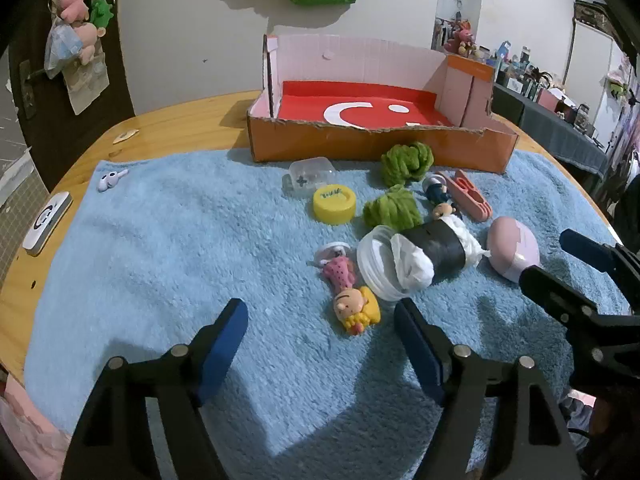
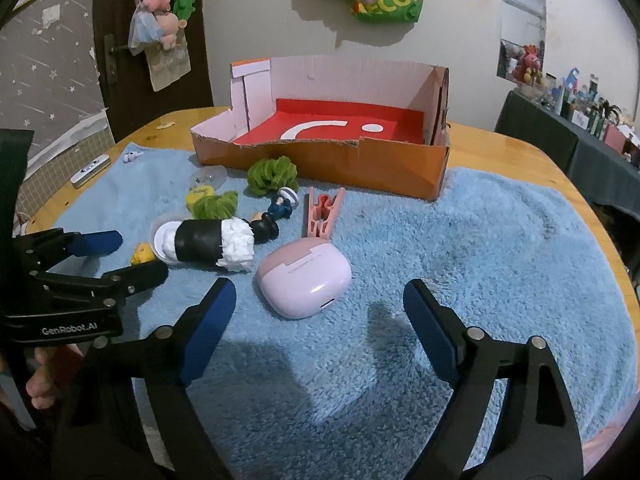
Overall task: Organize objects
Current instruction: 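Grasp the pink earbud case with the right tool while the left grasps the doll figure, then carry the pink case and doll figure into the red-lined box with both tools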
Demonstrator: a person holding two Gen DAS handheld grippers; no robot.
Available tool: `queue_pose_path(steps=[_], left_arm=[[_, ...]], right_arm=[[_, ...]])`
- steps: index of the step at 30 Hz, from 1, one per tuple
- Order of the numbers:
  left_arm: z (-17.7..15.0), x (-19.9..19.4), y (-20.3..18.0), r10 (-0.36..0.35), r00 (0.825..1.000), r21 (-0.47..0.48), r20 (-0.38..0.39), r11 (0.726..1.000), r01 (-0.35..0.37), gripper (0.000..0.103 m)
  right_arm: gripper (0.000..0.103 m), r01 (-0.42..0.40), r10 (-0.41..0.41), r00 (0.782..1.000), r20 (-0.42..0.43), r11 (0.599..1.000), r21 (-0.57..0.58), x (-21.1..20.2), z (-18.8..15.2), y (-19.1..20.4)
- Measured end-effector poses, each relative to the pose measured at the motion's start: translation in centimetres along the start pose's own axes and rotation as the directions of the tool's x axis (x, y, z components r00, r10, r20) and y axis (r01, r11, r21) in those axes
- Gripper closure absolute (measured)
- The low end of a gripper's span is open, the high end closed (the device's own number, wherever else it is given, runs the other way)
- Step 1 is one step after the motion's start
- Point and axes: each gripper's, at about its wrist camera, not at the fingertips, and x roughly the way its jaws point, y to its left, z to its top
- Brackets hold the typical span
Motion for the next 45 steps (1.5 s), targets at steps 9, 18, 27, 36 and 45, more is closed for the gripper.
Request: queue_pose_path(steps=[9, 18, 27, 36, 45], left_arm=[[0.6, 0.4, 0.7, -0.001, 1.0, -0.01, 0.0, 1.0, 0.001, 0.034], [1.3, 0.8, 1.0, -0.003, 1.0, -0.009, 0.005, 1.0, 0.003, 0.049], [0.9, 0.5, -0.1, -0.04, 0.999, 0.018, 0.012, 0.999, 0.04, 0.079], [0.6, 0.0, -0.2, -0.064, 0.998, 0.013, 0.017, 0.998, 0.064, 0.081], [0.8, -0.7, -0.3, -0.071, 0.997, 0.014, 0.036, 0.997, 0.071, 0.081]], right_arm=[[0.027, 0.003, -0.004, 1.0, -0.03, 0.999, -0.038, 1.4, 0.2, 0.5], [0.042, -0.033, 0.031, 0.998, -0.057, 0.999, -0.028, 2.7, 0.5, 0.4], [0.048, -0.062, 0.061, 0.996, -0.064, 0.998, -0.015, 3.0, 0.8, 0.3], [0.048, -0.089, 0.09, 0.994, -0.065, 0.996, 0.022, 2.7, 0.8, 0.0], [0.048, -0.101, 0.103, 0.994, -0.046, 0.994, 0.032, 1.8, 1.1, 0.0]])
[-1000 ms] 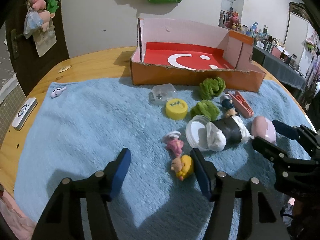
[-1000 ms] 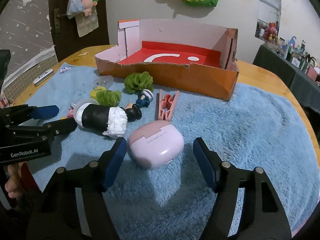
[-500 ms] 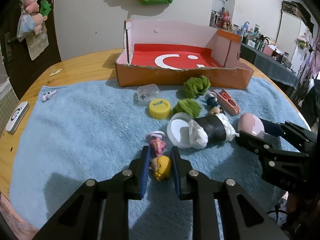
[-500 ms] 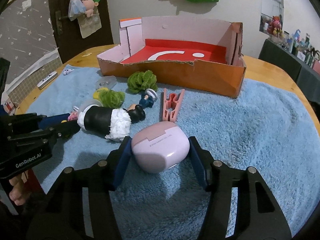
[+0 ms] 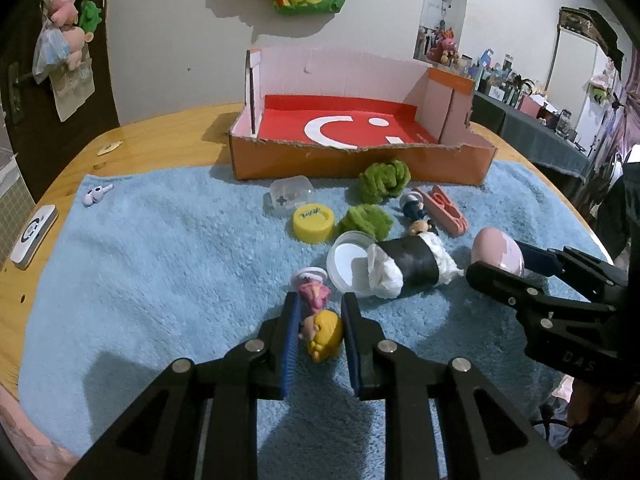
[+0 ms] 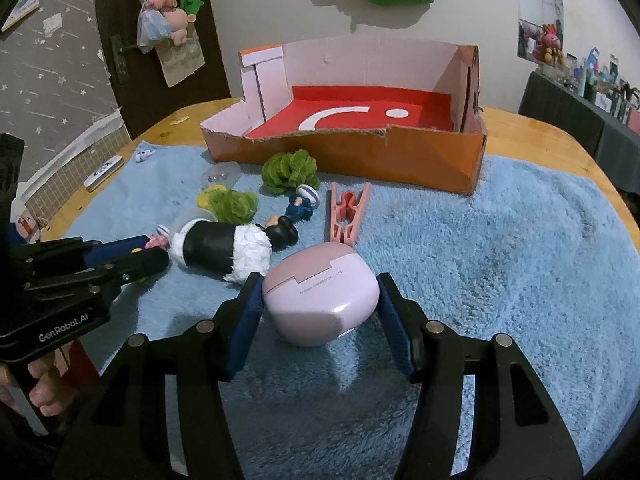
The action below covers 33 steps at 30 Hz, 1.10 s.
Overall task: Organize objects
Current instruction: 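Carry the pink case and doll figure into the red-lined box with both tools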
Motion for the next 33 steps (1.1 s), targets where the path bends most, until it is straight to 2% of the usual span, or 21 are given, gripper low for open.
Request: queue_pose_path(steps=[11, 23, 33], left_arm=[[0.7, -0.4, 0.1, -0.004, 1.0, 0.001, 0.017, 1.0, 0.004, 0.082], [1.5, -2.3, 0.0, -0.009, 0.997, 0.012, 0.07, 1.0, 0.008, 0.082], [3.8, -2.6, 0.0, -0.016, 0.994, 0.018, 0.108, 1.0, 0.014, 0.082]], right_arm=[[0.048, -0.008, 0.008, 1.0, 0.023, 1.0, -0.002, -0.6, 1.0, 0.1], [0.048, -0.017, 0.018, 0.999, 0.038, 1.0, -0.006, -1.1, 1.7, 0.3], [0.048, -0.019, 0.02, 0.998, 0.052, 1.0, -0.015, -1.2, 3.1, 0.3]])
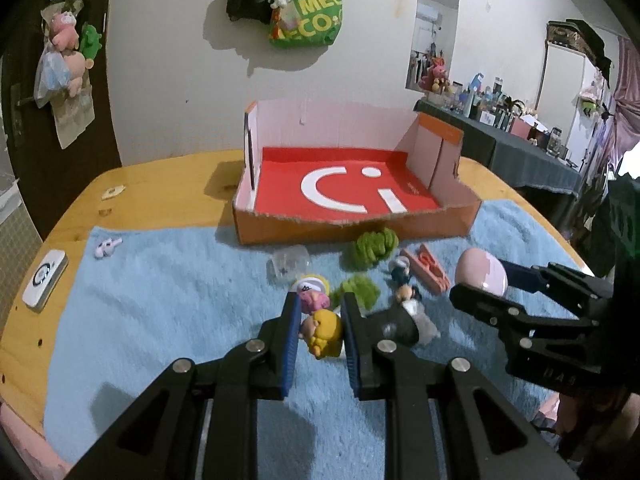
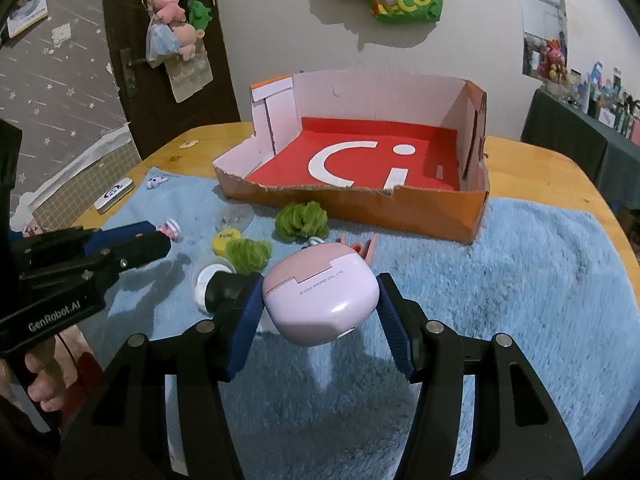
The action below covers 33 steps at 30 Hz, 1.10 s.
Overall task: Organize objects
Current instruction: 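Carry the pink case and doll figure into the red-lined box with both tools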
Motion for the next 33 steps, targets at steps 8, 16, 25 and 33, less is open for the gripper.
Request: queue_pose_path(steps=[8, 16, 25, 33], left_arm=[[1.8, 0.8, -0.3, -0.017, 1.0, 0.012, 0.018, 1.0, 0.017, 0.082], [4.2, 2.3, -0.3, -0.029, 0.999, 0.024, 0.027, 0.999, 0.029, 0.082], [7.4, 3.7, -0.3, -0.034, 0.999, 0.038, 0.041, 0.999, 0.032, 0.082], [9.3, 5.3, 0.1, -0.038, 0.999, 0.032, 0.031, 0.999, 0.037, 0.082]], right_arm=[[0.048, 0.001, -0.001, 1.0, 0.005, 1.0, 0.0, 0.4, 1.3, -0.3], [0.048, 0.003, -0.003, 1.0, 0.013, 1.0, 0.0, 0.9, 3.0, -0.8], [0.048, 0.009, -0.009, 1.0, 0.024, 1.0, 0.003, 1.9, 5.8, -1.6], [0.048, 0.009, -0.01, 1.0, 0.012, 1.0, 0.011, 3.0, 7.5, -2.4]])
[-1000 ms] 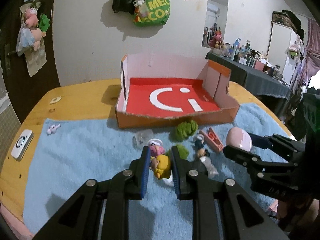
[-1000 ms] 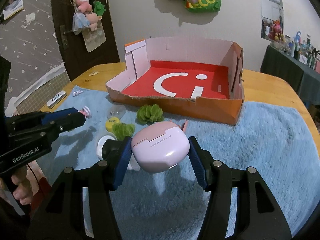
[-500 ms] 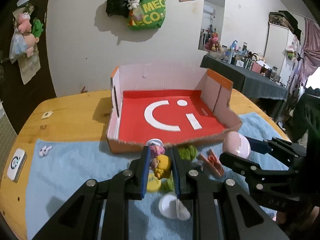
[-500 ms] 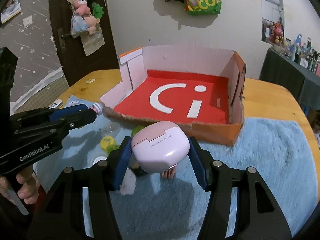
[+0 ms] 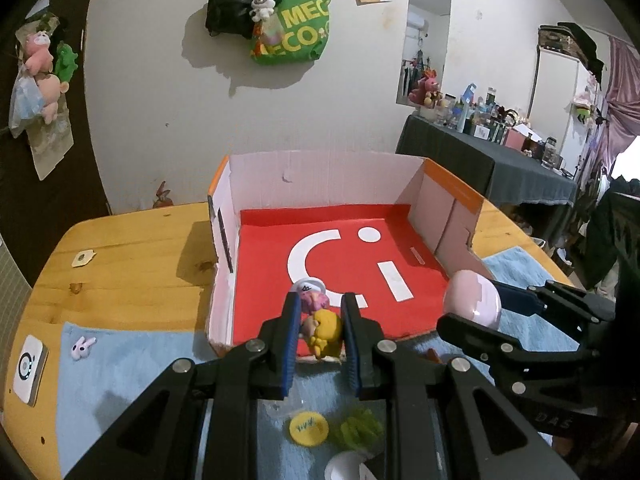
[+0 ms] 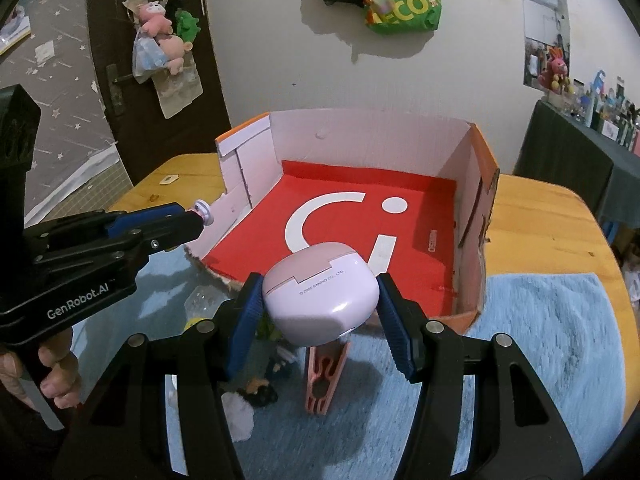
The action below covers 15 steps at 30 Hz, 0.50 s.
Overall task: Organize objects
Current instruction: 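Carry the pink case and doll figure into the red-lined box with both tools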
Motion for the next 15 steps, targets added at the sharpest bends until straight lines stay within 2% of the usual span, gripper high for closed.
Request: queue_pose_path(steps=[15], left_arm=[[2.2, 3.7, 0.9, 0.009, 0.999, 0.005, -0.04, 1.0, -0.009, 0.082]], right_arm=[[0.048, 0.007, -0.006, 0.999, -0.039, 1.0, 0.019, 3.2, 2.2, -1.4]])
